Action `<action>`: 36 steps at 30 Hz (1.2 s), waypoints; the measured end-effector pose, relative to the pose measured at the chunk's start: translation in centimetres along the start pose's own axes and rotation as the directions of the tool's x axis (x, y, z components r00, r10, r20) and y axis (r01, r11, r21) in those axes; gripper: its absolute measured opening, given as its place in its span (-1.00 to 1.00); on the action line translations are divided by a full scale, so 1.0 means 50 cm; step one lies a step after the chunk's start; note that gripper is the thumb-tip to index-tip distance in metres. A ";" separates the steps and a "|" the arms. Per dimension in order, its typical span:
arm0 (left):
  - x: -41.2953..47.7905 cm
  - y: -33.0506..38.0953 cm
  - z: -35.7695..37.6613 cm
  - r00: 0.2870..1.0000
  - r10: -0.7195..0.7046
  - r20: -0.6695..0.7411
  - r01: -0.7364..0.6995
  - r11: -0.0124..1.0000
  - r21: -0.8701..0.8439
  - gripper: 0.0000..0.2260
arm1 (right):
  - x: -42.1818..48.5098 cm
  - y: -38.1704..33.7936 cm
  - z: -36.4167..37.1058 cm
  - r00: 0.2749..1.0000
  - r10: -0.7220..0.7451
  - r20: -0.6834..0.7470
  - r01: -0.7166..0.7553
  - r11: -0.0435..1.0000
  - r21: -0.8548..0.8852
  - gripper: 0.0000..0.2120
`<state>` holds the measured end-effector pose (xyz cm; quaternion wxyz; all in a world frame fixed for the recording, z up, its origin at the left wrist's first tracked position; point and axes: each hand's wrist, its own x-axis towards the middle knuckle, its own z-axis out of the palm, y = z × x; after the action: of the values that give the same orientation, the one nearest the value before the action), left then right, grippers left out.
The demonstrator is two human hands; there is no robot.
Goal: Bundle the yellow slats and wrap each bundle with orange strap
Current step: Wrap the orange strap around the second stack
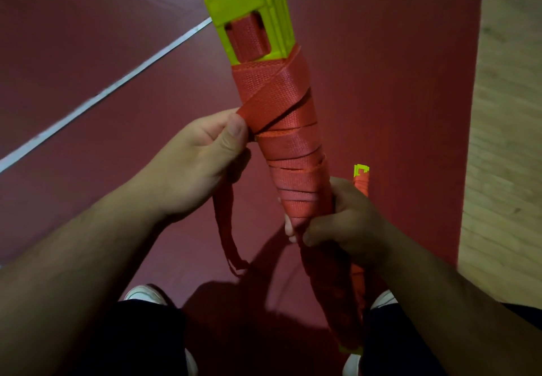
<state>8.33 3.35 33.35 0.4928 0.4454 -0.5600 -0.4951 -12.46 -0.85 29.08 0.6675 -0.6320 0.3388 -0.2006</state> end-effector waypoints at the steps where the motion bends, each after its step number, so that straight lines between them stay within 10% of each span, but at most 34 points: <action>1: 0.000 0.001 0.002 1.000 -0.005 -0.005 0.005 1.000 -0.019 -0.68 | 0.000 0.000 0.000 1.000 0.001 0.000 -0.001 1.000 0.001 -0.69; 8: 0.000 0.013 0.009 0.995 -0.033 0.092 0.053 0.973 -0.223 -0.66 | -0.004 0.000 -0.004 0.999 0.034 0.032 -0.036 0.999 0.034 -0.58; 24: 0.002 -0.003 0.007 0.993 0.046 0.110 -0.050 0.998 0.039 -0.58 | -0.012 -0.016 -0.006 0.978 0.064 0.200 -0.090 0.988 0.126 -0.53; 36: -0.002 0.006 0.037 0.941 -0.002 0.339 0.043 0.992 -0.114 -0.58 | -0.017 -0.020 -0.005 0.956 0.046 0.289 -0.113 0.969 0.221 -0.52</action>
<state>6.48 3.68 33.61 0.4097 0.3299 -0.6002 -0.6026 -13.06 -0.55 30.24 0.7865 -0.5564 0.2397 -0.1203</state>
